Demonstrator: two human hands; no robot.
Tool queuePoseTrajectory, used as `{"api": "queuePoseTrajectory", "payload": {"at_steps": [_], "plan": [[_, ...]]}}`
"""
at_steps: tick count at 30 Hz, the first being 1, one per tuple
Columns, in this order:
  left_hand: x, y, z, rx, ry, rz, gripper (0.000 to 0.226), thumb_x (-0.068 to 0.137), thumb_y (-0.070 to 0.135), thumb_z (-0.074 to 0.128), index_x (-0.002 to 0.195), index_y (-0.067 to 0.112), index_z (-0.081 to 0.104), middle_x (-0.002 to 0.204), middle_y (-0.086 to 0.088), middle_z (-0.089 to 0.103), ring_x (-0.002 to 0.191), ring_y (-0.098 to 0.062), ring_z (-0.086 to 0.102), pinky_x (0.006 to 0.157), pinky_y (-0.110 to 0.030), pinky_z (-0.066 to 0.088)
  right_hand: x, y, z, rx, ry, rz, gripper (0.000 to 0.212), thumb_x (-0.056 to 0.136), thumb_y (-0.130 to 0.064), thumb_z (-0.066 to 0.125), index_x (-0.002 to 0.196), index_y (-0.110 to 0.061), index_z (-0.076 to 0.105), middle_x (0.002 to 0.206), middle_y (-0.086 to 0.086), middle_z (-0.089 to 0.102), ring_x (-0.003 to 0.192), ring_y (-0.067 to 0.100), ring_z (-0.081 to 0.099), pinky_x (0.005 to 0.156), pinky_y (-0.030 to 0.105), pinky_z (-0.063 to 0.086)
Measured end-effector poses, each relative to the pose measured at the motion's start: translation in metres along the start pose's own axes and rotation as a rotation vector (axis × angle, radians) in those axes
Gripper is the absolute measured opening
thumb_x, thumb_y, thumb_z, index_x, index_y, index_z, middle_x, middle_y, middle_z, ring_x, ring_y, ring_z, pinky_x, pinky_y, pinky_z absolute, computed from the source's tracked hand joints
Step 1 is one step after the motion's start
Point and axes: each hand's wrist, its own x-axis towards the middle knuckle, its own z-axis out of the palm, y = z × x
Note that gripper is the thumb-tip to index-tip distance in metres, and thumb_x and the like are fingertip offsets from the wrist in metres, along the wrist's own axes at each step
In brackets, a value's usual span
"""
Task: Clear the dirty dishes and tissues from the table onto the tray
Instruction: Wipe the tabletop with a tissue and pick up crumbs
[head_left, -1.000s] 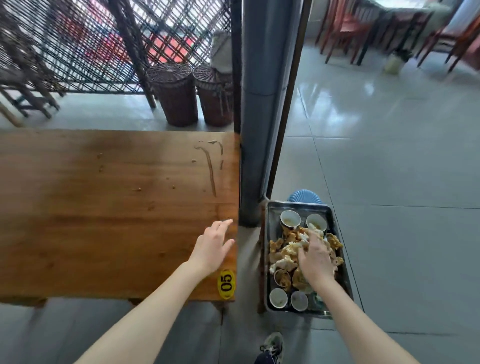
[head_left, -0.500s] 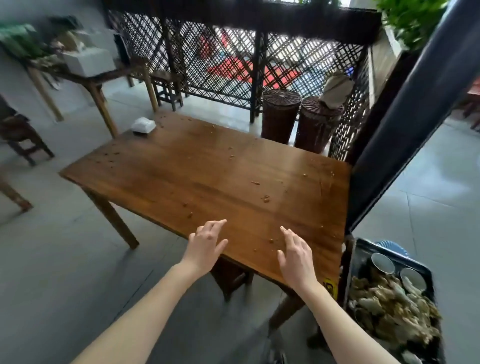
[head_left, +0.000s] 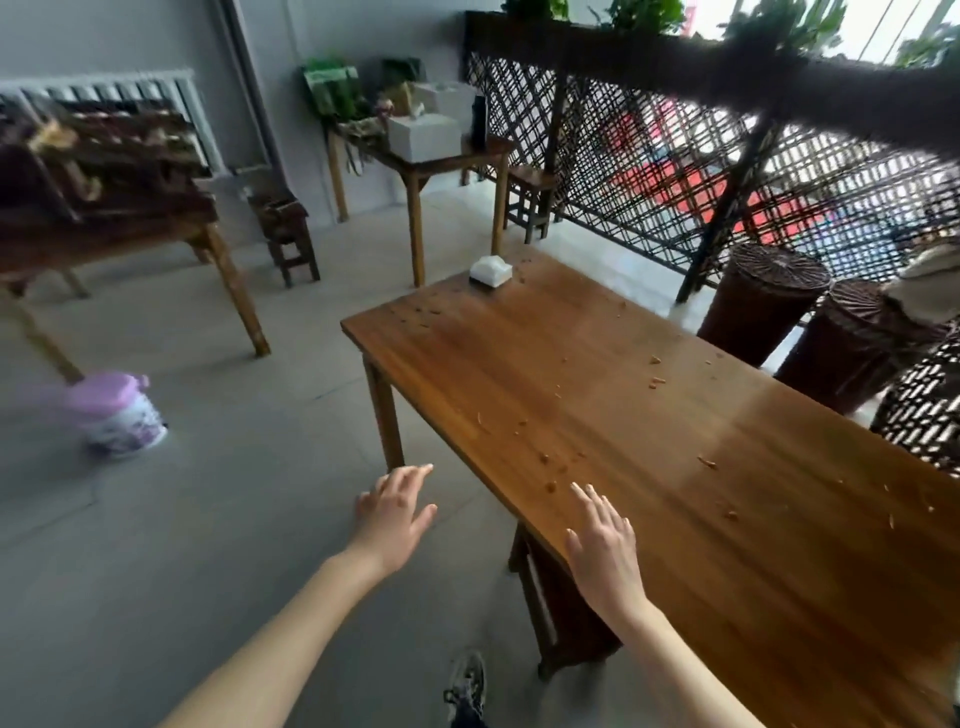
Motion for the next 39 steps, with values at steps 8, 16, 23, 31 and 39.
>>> {"api": "queuePoseTrajectory", "payload": {"at_steps": [8, 16, 23, 31, 39], "plan": [[0.098, -0.087, -0.030, 0.058, -0.007, -0.113, 0.056, 0.097, 0.043, 0.041, 0.148, 0.028, 0.023, 0.152, 0.003, 0.028, 0.137, -0.019, 0.031, 0.107, -0.037, 0.032, 0.134, -0.068, 0.057, 0.054, -0.082, 0.011, 0.061, 0.098, -0.024, 0.049, 0.151, -0.024, 0.019, 0.157, 0.001, 0.021, 0.146, 0.021, 0.015, 0.118, 0.044, 0.014], [0.174, -0.169, -0.078, 0.072, 0.055, -0.194, 0.053, 0.097, 0.039, 0.044, 0.147, 0.025, 0.029, 0.149, 0.003, 0.032, 0.135, -0.020, 0.034, 0.104, -0.039, 0.033, 0.258, -0.149, 0.084, 0.049, -0.102, -0.055, 0.057, 0.097, -0.019, 0.049, 0.149, -0.022, 0.026, 0.156, 0.003, 0.025, 0.145, 0.021, 0.017, 0.118, 0.046, 0.013], [0.258, -0.217, -0.096, 0.054, 0.024, -0.133, 0.054, 0.098, 0.039, 0.042, 0.148, 0.026, 0.026, 0.152, 0.002, 0.027, 0.139, -0.019, 0.028, 0.107, -0.039, 0.029, 0.326, -0.193, 0.112, 0.015, -0.121, -0.035, 0.054, 0.098, -0.020, 0.047, 0.149, -0.022, 0.027, 0.156, 0.003, 0.026, 0.144, 0.021, 0.021, 0.118, 0.044, 0.017], [0.394, -0.296, -0.129, 0.027, -0.016, -0.001, 0.050, 0.099, 0.037, 0.040, 0.146, 0.026, 0.028, 0.152, 0.001, 0.027, 0.137, -0.022, 0.031, 0.107, -0.040, 0.029, 0.414, -0.231, 0.134, -0.002, 0.078, 0.104, 0.050, 0.094, -0.014, 0.055, 0.142, -0.013, 0.041, 0.146, 0.013, 0.042, 0.135, 0.029, 0.039, 0.109, 0.046, 0.034], [0.517, -0.333, -0.151, 0.082, -0.114, 0.216, 0.052, 0.098, 0.040, 0.042, 0.146, 0.025, 0.029, 0.150, 0.000, 0.030, 0.133, -0.022, 0.037, 0.104, -0.039, 0.032, 0.450, -0.276, 0.165, 0.024, 0.156, 0.367, 0.052, 0.093, -0.015, 0.054, 0.143, -0.013, 0.039, 0.145, 0.010, 0.044, 0.135, 0.026, 0.039, 0.111, 0.040, 0.032]]}}
